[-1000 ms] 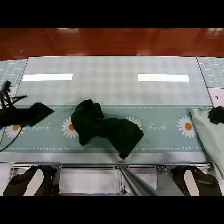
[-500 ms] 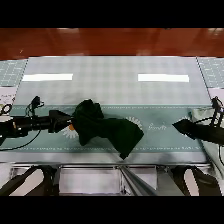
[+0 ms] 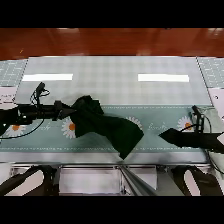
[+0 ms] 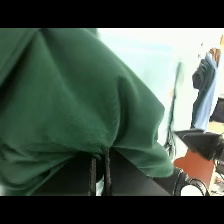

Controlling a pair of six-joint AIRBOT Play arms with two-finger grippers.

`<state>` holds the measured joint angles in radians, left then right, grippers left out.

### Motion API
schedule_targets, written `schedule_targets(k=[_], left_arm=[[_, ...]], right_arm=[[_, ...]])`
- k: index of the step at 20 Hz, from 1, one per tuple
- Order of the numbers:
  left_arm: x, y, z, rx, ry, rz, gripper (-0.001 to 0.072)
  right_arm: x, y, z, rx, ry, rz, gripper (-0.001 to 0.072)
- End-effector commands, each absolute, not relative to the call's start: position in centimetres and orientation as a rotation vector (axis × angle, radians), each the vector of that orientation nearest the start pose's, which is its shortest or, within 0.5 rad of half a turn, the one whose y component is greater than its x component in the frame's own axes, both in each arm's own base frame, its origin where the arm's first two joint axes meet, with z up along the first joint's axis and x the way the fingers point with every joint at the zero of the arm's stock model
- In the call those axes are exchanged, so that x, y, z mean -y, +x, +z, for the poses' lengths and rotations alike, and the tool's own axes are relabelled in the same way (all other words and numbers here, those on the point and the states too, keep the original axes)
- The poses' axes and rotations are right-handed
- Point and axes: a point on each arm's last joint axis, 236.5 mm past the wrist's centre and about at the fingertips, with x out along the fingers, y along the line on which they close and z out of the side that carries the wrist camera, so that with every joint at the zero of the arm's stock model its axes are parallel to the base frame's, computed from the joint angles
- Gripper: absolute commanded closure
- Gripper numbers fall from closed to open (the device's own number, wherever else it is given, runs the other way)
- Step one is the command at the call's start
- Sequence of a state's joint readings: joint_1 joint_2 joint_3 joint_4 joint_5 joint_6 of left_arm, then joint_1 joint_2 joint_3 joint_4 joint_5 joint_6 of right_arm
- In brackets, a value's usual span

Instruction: Fold the shirts.

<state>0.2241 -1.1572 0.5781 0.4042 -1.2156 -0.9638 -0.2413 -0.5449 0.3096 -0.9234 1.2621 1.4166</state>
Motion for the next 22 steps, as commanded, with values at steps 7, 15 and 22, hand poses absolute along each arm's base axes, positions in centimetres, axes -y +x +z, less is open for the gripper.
schedule_targets(k=[7,15,22], left_arm=[[14.2,30.2,0.1,-1.164,-0.884,-0.656,0.0686],[14.2,30.2,0.1,-1.164,-0.884,-0.655,0.0686],[13.7,30.6,1.0,-1.129,-0.866,-0.666,0.0686]], right_arm=[[-17.2,15.7,-8.9,-1.523,0.636,0.359,0.0303],[-19.4,19.9,-10.1,-1.492,0.728,0.383,0.0304],[-23.4,23.4,-7.3,-1.423,0.608,0.606,0.0689]])
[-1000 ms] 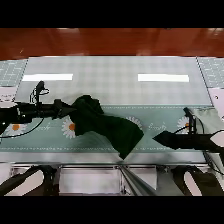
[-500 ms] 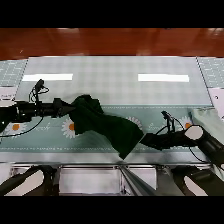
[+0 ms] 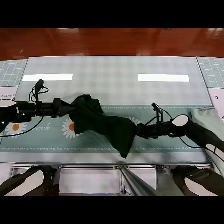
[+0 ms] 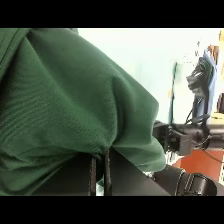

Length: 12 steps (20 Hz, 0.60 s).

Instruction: Fold the shirts.

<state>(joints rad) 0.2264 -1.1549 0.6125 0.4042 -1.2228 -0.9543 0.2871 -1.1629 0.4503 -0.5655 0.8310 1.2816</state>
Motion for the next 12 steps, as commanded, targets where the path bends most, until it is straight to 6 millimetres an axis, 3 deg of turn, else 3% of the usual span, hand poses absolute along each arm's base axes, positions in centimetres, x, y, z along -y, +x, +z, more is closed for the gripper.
schedule_targets(k=[1,4,7,10,12], left_arm=[[13.3,30.9,2.0,-1.101,-0.852,-0.673,0.0686],[11.6,33.1,7.6,-0.957,-0.793,-0.677,0.0686],[10.8,35.1,17.1,-0.749,-0.696,-0.693,0.0686],[11.4,34.7,28.2,-0.513,-0.578,-0.76,0.0687],[11.3,33.3,33.4,-0.415,-0.471,-0.743,0.0687]], right_arm=[[-23.0,24.7,-5.2,-1.377,0.575,0.633,0.0689],[-18.9,30.1,3.3,-1.164,0.455,0.586,0.069],[-13.4,34.0,14.8,-0.913,0.325,0.484,0.069],[-12.0,34.1,27.2,-0.639,0.249,0.474,0.069],[-11.1,32.5,33.2,-0.516,0.185,0.453,0.069]])
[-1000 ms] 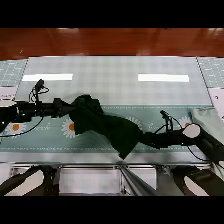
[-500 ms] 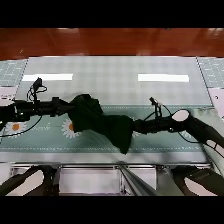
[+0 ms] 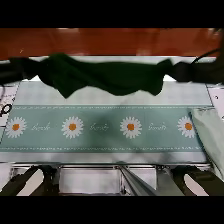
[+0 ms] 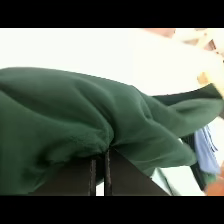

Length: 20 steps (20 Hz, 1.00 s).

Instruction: Fold the shirts.

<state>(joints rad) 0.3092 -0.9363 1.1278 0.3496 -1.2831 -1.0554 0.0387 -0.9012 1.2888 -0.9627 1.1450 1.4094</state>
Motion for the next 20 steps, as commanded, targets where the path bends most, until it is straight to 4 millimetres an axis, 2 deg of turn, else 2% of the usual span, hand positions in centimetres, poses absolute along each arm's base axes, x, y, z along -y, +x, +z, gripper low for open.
schedule_targets(k=[1,3,5,7,9,12,15,18,20], left_arm=[[11.2,32.5,35.3,-0.383,-0.422,-0.722,0.0687],[11.1,30.3,37.9,-0.346,-0.308,-0.67,0.0687],[11.3,27.8,38.4,-0.355,-0.23,-0.645,0.0687],[12.1,25.1,36.8,-0.438,-0.185,-0.664,0.0687],[13.0,22.5,33.9,-0.562,-0.169,-0.712,0.0687],[13.6,20.7,28.6,-0.717,-0.254,-0.713,0.0686],[13.3,18.6,19.2,-0.967,-0.324,-0.681,0.0687],[13.6,17.0,10.5,-1.204,-0.45,-0.659,0.0686],[13.8,17.9,5.7,-1.258,-0.533,-0.611,0.0686]], right_arm=[[-10.5,31.4,35.4,-0.478,0.154,0.434,0.069],[-9.5,29.0,38.7,-0.408,0.103,0.398,0.069],[-8.5,26.3,40.7,-0.353,0.069,0.359,0.069],[-7.7,23.8,41.2,-0.341,0.059,0.325,0.069],[-7.5,21.6,39.9,-0.393,0.051,0.319,0.069],[-7.4,19.1,34.4,-0.589,0.065,0.32,0.069],[-7.0,18.7,28.2,-0.734,0.101,0.289,0.069],[-6.9,20.2,20.9,-0.901,0.148,0.265,0.069],[-6.9,22.3,16.1,-0.981,0.183,0.246,0.069]])
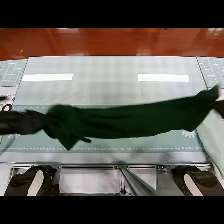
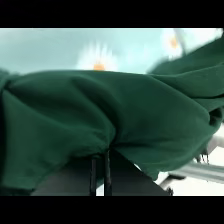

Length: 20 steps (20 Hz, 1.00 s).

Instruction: Fold the shirts.

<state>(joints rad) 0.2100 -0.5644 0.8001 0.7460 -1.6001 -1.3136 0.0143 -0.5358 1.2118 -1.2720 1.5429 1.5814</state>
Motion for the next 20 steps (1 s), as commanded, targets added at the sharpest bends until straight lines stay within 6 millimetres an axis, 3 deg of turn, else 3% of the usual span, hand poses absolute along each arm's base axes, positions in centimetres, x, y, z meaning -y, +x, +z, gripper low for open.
schedule_targets(k=[1,3,5,8,11,12,13,14,15,17,20], left_arm=[[13.6,19.1,3.5,-1.254,-0.56,-0.574,0.0686],[12.8,22.2,0.4,-1.228,-0.582,-0.494,0.0686],[12.2,26.0,-1.3,-1.184,-0.591,-0.441,0.0686],[11.5,31.9,-2.9,-1.15,-0.66,-0.368,0.0685],[10.9,36.9,-4.1,-1.166,-0.681,-0.342,0.0684],[11.0,38.2,-4.3,-1.178,-0.688,-0.352,0.0684],[11.3,39.1,-4.4,-1.193,-0.688,-0.37,0.0633],[11.6,39.9,-4.3,-1.208,-0.687,-0.393,0.0365],[11.9,40.3,-4.0,-1.229,-0.692,-0.417,0.0202],[10.7,41.2,-2.2,-1.26,-0.676,-0.439,0.0199],[4.2,40.8,0.8,-1.299,-0.6,-0.316,0.02]], right_arm=[[-6.9,23.7,13.7,-1.016,0.197,0.234,0.069],[-6.8,26.9,9.9,-1.07,0.209,0.22,0.0689],[-6.7,31.0,7.2,-1.081,0.218,0.205,0.0689],[-6.7,37.1,2.7,-1.119,0.263,0.173,0.0689],[-7.8,42.4,-0.1,-1.154,0.333,0.181,0.0689],[-8.3,43.9,-0.4,-1.158,0.359,0.19,0.0689],[-8.8,45.4,-0.5,-1.156,0.388,0.203,0.0663],[-9.5,46.6,-0.5,-1.15,0.42,0.22,0.0448],[-10.0,47.7,-0.1,-1.144,0.438,0.238,0.0297],[-9.2,48.5,1.9,-1.143,0.432,0.252,0.0298],[-4.6,46.6,6.2,-1.172,0.42,0.257,0.03]])
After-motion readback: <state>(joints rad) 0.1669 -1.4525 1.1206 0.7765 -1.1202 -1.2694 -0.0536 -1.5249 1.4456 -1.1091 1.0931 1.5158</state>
